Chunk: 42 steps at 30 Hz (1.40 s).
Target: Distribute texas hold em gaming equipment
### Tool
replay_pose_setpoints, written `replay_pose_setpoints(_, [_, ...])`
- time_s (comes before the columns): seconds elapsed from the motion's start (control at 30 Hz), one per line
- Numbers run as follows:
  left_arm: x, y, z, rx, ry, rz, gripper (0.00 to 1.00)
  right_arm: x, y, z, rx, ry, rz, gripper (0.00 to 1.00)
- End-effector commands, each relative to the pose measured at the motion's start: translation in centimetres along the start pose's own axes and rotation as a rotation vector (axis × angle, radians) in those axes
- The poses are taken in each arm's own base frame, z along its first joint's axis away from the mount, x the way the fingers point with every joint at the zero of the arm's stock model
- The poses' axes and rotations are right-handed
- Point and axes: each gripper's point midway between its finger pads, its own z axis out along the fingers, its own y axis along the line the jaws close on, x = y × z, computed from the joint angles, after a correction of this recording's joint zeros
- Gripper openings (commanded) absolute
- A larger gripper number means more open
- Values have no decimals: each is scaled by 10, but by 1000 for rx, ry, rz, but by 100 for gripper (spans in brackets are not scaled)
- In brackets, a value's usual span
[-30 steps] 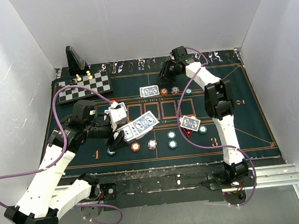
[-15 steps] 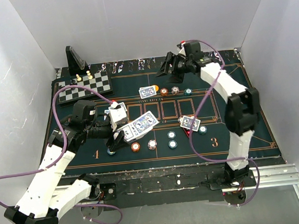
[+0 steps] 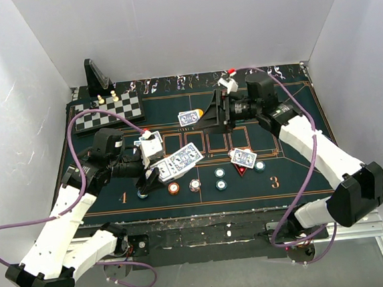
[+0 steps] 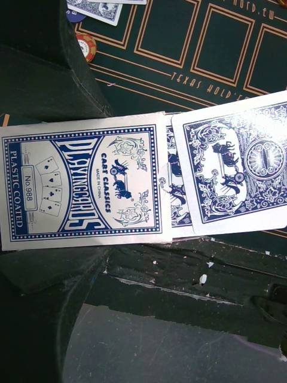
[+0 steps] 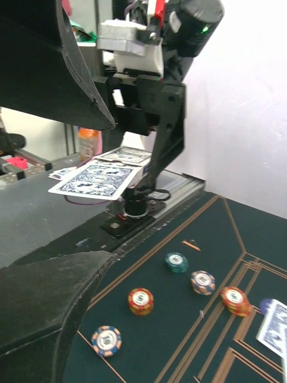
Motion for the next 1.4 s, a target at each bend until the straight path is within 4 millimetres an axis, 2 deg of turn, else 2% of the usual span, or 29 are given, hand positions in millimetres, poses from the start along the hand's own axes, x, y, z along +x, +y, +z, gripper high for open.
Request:
replay_pose_setpoints(0.0, [-15,-1,-8,-9,-43,42,3,37,7,6,-4,109,-27,89])
replay_pose_setpoints(0.2, [-16,0,-8,-11,-46,41,3,67,5,21,0,185,-12,90])
replay_pose_setpoints(0.37, [-17,0,-7,-10,-46,41,3,77,4,26,-1,202,13,88])
replay_pose_setpoints(0.63, [-16,-1,-7,-9,-45,39,3,77,5,27,-6,194,35,45])
replay_pose_setpoints(0.7, [-16,-1,-8,-11,-46,41,3,76,7,26,-9,189,34,38])
replay_pose_setpoints(1.1, [-16,-1,-8,-8,-49,40,3,69,16,18,6,152,0,34])
replay_pose_setpoints(1.37, [-17,-2,-8,-7,-52,38,3,63,19,8,16,125,-11,23])
